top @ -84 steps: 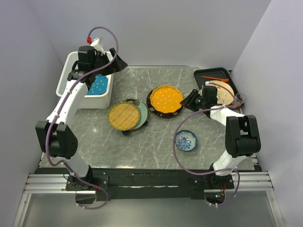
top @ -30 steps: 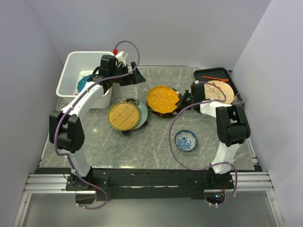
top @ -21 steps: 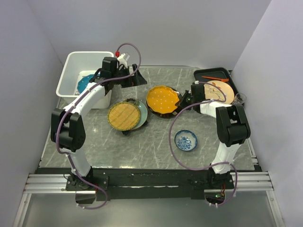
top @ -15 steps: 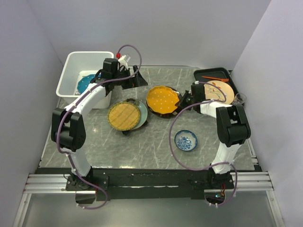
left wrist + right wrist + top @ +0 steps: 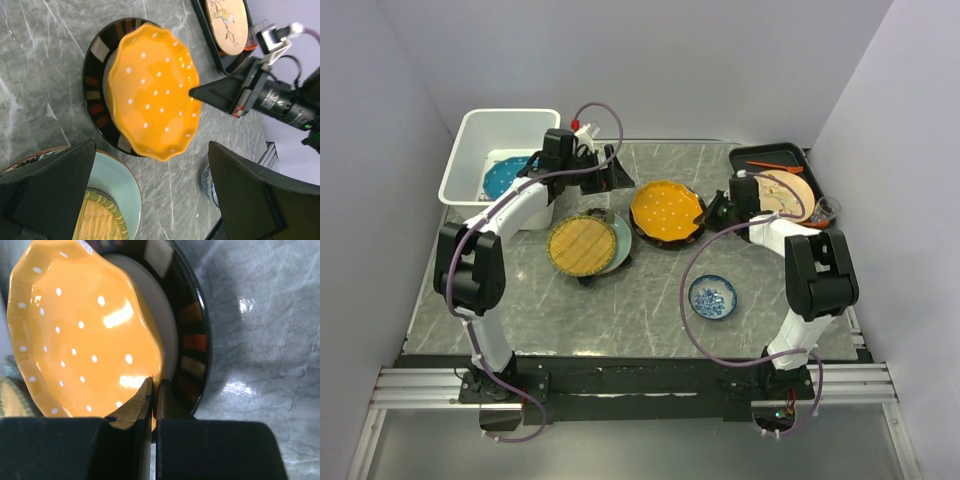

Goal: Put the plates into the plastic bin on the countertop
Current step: Pick up the plate at the center of the board.

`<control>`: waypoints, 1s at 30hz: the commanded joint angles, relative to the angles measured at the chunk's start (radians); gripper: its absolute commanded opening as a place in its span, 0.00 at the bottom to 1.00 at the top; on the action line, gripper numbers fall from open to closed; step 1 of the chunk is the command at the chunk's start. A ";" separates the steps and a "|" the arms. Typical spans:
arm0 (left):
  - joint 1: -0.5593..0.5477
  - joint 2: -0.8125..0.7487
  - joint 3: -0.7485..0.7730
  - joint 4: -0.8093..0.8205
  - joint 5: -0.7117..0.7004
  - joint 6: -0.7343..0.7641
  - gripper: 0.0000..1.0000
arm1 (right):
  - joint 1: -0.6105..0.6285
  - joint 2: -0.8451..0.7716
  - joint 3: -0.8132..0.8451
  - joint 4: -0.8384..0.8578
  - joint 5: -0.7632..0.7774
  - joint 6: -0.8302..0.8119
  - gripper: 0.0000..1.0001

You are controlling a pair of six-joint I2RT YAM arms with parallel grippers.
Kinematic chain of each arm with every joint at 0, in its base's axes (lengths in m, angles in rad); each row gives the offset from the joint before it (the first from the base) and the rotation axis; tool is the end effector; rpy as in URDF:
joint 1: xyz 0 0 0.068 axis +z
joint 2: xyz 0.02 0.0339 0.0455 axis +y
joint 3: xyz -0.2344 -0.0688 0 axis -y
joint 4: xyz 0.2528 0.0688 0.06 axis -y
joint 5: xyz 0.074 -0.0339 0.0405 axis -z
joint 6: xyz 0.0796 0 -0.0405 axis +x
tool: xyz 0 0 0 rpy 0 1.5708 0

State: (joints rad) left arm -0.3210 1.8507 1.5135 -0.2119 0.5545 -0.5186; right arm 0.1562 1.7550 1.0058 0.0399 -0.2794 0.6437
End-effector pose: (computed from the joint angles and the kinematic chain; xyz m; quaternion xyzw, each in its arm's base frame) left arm 0.4271 -0.1862 0.2378 0.0504 0.8481 -0.4097 0.3321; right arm 0.3948 0.0844 0.1177 0.1607 0.8872 0.2775 0.3316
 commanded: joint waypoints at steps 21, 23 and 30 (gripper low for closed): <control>-0.012 0.045 -0.064 0.175 0.131 -0.084 0.96 | -0.014 -0.219 0.008 0.146 -0.106 0.071 0.00; -0.012 0.047 -0.065 0.180 0.137 -0.090 0.95 | -0.014 -0.227 0.002 0.149 -0.107 0.073 0.00; -0.021 0.051 -0.059 0.204 0.151 -0.109 0.92 | -0.014 -0.256 -0.012 0.152 -0.124 0.080 0.00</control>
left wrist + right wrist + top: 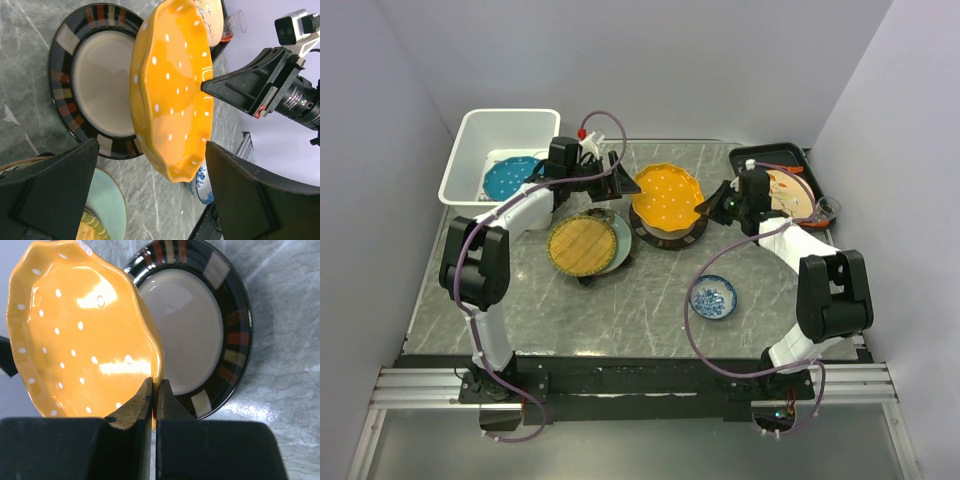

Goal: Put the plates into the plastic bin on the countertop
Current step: Pick up the plate at the center of the board.

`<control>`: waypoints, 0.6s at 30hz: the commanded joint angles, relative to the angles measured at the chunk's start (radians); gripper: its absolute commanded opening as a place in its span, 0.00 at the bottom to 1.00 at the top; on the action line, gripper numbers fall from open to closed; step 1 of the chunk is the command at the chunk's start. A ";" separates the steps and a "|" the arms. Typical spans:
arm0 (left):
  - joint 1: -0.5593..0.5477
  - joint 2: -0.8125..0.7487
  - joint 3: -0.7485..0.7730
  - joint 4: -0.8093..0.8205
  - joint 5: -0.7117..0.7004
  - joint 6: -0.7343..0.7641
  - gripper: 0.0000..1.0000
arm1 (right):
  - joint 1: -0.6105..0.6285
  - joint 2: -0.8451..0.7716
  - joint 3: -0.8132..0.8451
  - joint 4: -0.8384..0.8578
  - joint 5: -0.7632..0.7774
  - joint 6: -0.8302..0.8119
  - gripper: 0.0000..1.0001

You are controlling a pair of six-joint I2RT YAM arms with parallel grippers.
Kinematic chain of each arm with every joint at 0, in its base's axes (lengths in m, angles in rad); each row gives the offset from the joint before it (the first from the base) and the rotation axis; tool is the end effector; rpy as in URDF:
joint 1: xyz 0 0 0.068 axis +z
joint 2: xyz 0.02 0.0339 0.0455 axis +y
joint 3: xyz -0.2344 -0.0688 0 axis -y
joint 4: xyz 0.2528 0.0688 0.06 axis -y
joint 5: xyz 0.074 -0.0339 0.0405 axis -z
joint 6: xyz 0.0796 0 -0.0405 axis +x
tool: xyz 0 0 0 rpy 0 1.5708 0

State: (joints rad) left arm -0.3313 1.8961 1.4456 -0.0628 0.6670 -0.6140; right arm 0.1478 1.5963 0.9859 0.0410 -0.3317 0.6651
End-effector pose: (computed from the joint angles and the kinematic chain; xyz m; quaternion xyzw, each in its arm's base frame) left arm 0.4261 -0.1986 0.2125 0.0485 0.8310 -0.4687 0.2957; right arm 0.3851 0.0835 0.1716 0.1447 0.8567 0.3202 0.3776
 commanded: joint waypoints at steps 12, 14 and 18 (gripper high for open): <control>-0.032 0.018 0.009 0.090 0.054 -0.035 0.75 | -0.005 -0.119 0.005 0.160 -0.098 0.071 0.00; -0.034 0.018 0.009 0.092 0.054 -0.035 0.71 | -0.004 -0.122 0.005 0.155 -0.101 0.070 0.00; -0.035 0.024 0.009 0.104 0.065 -0.044 0.61 | -0.005 -0.127 -0.001 0.155 -0.109 0.071 0.00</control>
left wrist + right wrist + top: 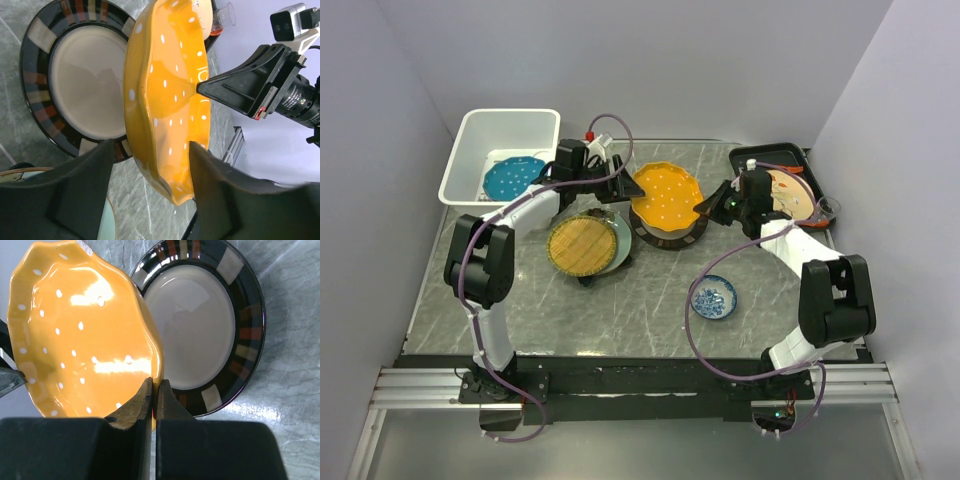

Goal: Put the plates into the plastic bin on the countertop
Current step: Pick up the plate at the center of the board.

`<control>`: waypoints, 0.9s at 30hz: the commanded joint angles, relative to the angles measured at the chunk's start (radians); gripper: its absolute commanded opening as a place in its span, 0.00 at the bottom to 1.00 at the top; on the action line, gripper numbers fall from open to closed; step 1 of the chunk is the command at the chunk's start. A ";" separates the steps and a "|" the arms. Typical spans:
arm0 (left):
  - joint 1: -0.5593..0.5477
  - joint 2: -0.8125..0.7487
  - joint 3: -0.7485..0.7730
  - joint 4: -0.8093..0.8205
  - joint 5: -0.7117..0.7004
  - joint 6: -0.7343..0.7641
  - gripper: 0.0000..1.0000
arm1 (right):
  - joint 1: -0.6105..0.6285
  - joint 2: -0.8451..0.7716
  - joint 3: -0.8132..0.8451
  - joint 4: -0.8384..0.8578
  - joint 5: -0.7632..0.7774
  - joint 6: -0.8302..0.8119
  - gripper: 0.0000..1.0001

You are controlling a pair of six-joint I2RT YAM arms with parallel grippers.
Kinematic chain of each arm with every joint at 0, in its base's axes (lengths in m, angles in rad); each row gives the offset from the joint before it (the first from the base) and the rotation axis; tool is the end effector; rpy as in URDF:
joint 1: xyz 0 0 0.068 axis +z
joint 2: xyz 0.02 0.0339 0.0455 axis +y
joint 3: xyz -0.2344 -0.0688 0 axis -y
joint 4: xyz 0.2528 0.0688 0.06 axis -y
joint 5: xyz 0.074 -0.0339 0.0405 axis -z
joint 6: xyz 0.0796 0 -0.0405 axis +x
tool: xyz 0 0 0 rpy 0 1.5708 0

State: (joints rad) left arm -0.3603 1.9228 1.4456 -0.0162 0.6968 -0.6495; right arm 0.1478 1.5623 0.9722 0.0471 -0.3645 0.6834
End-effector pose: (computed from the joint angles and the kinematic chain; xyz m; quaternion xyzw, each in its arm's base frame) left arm 0.4236 -0.2142 0.2068 0.0571 0.8236 -0.4897 0.2803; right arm 0.3801 0.0853 0.1804 0.1407 0.8495 0.3396 0.3786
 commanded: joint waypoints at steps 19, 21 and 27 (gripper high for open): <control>-0.008 -0.010 0.019 0.038 0.036 0.002 0.01 | -0.004 -0.096 -0.007 0.188 -0.114 0.071 0.55; -0.008 -0.010 0.024 0.035 0.035 0.004 0.01 | -0.004 -0.099 -0.010 0.185 -0.111 0.067 0.70; -0.008 -0.005 0.041 0.022 0.029 0.010 0.01 | -0.004 -0.114 -0.009 0.165 -0.085 0.053 0.90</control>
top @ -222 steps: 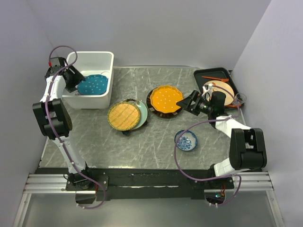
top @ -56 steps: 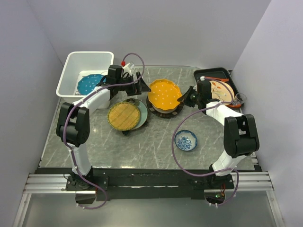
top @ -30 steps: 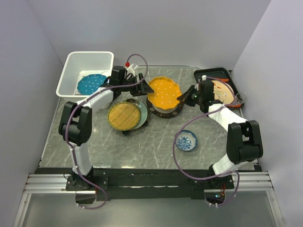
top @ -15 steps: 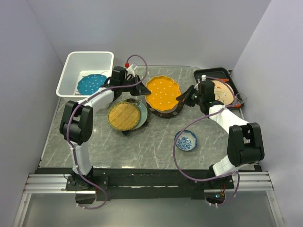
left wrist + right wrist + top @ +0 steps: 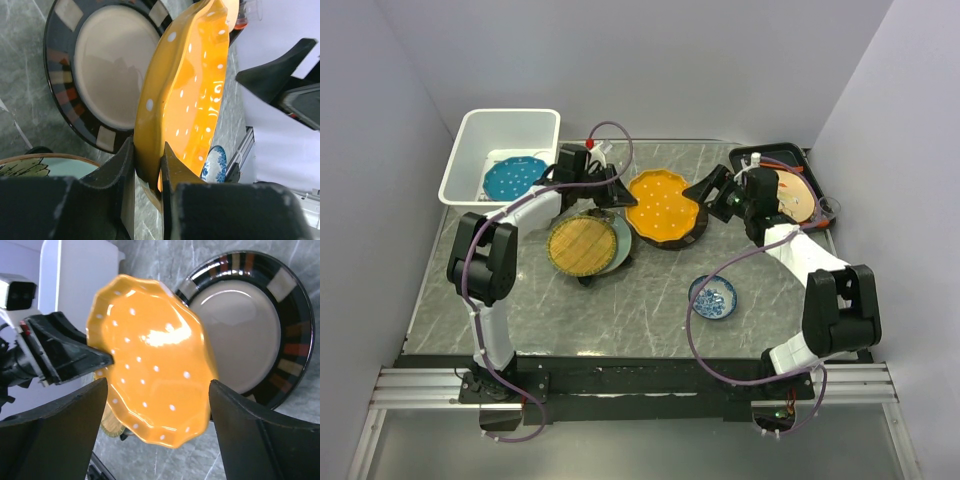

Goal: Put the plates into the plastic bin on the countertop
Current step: Pick up the plate at the center of the board, then place the plate in the plastic bin.

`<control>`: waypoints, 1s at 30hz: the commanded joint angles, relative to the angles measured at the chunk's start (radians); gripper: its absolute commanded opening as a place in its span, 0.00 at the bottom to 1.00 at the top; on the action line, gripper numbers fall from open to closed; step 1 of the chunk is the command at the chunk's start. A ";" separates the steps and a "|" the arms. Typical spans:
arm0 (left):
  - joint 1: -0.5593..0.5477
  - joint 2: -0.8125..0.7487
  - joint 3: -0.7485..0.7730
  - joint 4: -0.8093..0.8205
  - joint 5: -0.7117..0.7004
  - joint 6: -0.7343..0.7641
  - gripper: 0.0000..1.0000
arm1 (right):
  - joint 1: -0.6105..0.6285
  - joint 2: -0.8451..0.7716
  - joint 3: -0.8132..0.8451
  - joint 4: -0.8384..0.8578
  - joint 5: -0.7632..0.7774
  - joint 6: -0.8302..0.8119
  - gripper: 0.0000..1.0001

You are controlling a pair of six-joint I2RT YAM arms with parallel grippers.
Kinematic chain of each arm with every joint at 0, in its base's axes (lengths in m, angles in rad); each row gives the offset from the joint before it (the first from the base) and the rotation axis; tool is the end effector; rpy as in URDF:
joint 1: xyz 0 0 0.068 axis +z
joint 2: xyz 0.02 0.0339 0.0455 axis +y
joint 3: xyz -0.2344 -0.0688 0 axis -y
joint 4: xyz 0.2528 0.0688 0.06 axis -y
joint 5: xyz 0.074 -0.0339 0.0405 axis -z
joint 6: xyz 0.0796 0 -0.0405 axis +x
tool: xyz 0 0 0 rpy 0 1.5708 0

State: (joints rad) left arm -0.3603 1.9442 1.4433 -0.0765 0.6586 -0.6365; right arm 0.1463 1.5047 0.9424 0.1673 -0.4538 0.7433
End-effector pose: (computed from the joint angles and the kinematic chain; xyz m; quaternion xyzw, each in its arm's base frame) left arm 0.4234 -0.2116 0.1882 0.0381 0.8452 -0.4653 0.2602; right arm 0.3755 0.0906 0.2074 0.1192 0.8116 0.4015 0.4073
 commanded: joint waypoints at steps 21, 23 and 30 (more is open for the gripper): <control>0.009 -0.056 0.095 0.018 0.027 0.029 0.01 | -0.004 -0.078 0.035 -0.006 0.029 -0.025 0.96; 0.014 -0.060 0.100 0.008 0.026 0.032 0.01 | -0.004 -0.080 0.035 -0.011 0.030 -0.027 0.96; 0.049 -0.091 0.120 -0.017 0.018 0.044 0.01 | -0.004 -0.086 0.032 -0.020 0.037 -0.032 0.97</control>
State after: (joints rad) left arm -0.3359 1.9457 1.4826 -0.1707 0.6182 -0.5861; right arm 0.1459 1.4685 0.9424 0.1383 -0.4324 0.7334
